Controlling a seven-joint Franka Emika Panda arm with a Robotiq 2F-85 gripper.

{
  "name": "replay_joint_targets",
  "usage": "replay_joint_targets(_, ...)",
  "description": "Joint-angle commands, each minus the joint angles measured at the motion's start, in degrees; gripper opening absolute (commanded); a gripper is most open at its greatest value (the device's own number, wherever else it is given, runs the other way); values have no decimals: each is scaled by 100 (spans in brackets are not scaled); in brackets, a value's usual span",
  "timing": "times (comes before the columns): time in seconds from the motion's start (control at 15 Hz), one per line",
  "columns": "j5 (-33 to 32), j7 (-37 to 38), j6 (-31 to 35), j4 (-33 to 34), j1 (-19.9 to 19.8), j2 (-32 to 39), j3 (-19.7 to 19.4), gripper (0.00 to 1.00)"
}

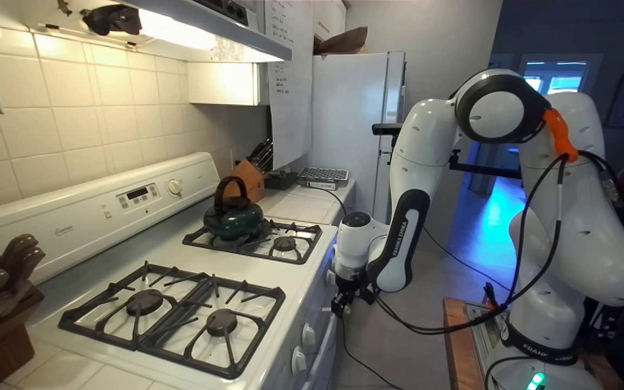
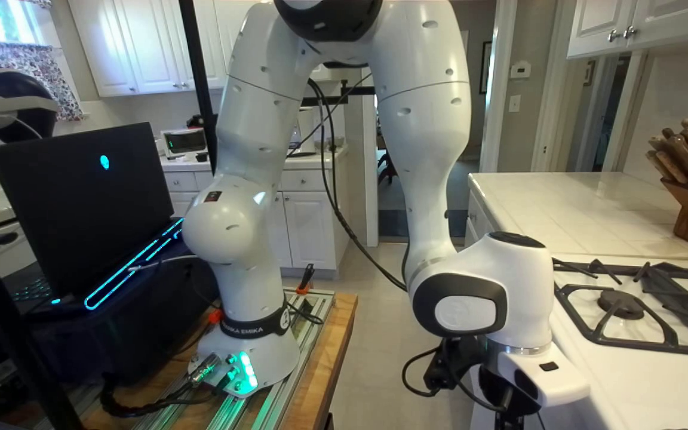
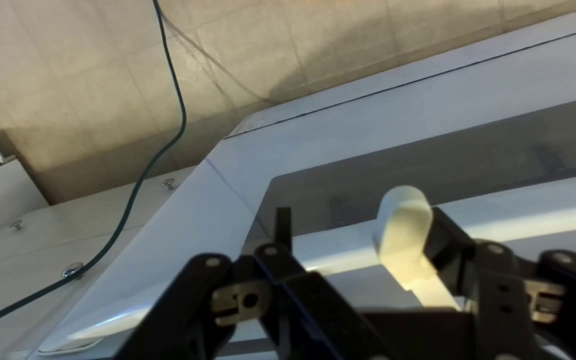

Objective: Move the white switch on the stove to the right.

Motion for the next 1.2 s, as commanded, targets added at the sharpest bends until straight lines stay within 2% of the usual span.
replay_joint_targets(0.0, 226, -325, 222, -179, -31, -41, -288, 36)
replay_joint_targets(0.2, 315, -398, 354, -196, -18, -25, -379, 16)
replay_joint_targets(0.33, 358, -517, 413, -236, -32, -24, -413, 6)
replay_joint_targets(0.73, 751, -964, 890, -540, -330, -37, -417, 8)
replay_joint_targets(0.87, 969, -1172, 1130, -680, -587, -105, -262, 8)
replay_joint_targets(1.13, 1362, -1493, 1408, -806, -1206, -164, 291, 8)
